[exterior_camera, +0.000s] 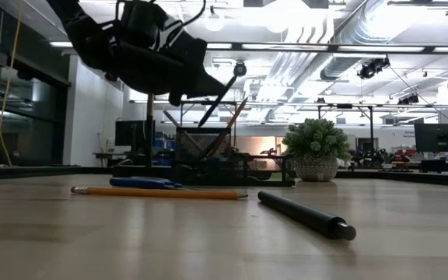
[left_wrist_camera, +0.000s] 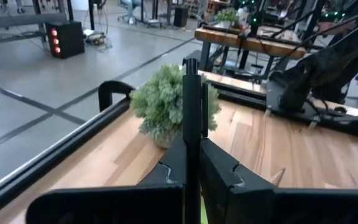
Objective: Pick and place office supplies into organizer
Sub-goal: Put the left black pen into the desk organizer, then put the black pen into the desk organizer
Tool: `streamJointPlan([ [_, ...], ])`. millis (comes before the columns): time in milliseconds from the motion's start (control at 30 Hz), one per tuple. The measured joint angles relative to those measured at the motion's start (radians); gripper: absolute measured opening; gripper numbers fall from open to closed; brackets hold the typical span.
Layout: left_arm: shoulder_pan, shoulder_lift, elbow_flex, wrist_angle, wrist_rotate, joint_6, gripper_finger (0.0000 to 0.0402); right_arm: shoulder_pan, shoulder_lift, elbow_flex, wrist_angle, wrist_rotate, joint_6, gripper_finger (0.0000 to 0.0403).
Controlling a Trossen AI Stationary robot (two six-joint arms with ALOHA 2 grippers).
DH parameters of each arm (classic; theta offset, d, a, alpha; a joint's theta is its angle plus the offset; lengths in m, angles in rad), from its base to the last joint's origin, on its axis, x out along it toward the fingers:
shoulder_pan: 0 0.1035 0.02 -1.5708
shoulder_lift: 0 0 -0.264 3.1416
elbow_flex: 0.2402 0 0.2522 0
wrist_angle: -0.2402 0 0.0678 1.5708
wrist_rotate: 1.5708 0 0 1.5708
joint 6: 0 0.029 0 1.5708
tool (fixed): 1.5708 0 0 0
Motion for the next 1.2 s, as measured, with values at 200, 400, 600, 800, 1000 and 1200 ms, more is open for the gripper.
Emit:
streamJointPlan([
  [200, -0.001, 0.009, 0.000, 0.028, 0.012, -0.002, 0.0005, 0.000, 0.000, 0.000, 0.001, 0.000, 0.000, 0.0082],
  [400, 0.000, 0.009, 0.000, 0.000, -0.027, 0.008, 0.0048, 0.000, 0.000, 0.000, 0.001, 0.000, 0.000, 0.0082],
  [600, 0.000, 0.009, 0.000, -0.007, -0.044, 0.009, 0.0071, 0.000, 0.000, 0.000, 0.001, 0.000, -0.002, 0.0082],
  [800, 0.000, 0.009, 0.001, -0.018, -0.044, 0.007, 0.0063, 0.000, 0.000, 0.000, 0.000, 0.000, -0.003, 0.0082],
  [1000, -0.004, 0.005, 0.001, -0.020, 0.023, 0.000, 0.0053, 0.000, 0.000, 0.000, -0.002, 0.001, -0.004, 0.0082],
  [1200, -0.103, -0.060, 0.002, -0.096, 0.037, 0.087, 0.0047, 0.000, 0.000, 0.000, -0.004, 0.004, -0.009, 0.0082],
])
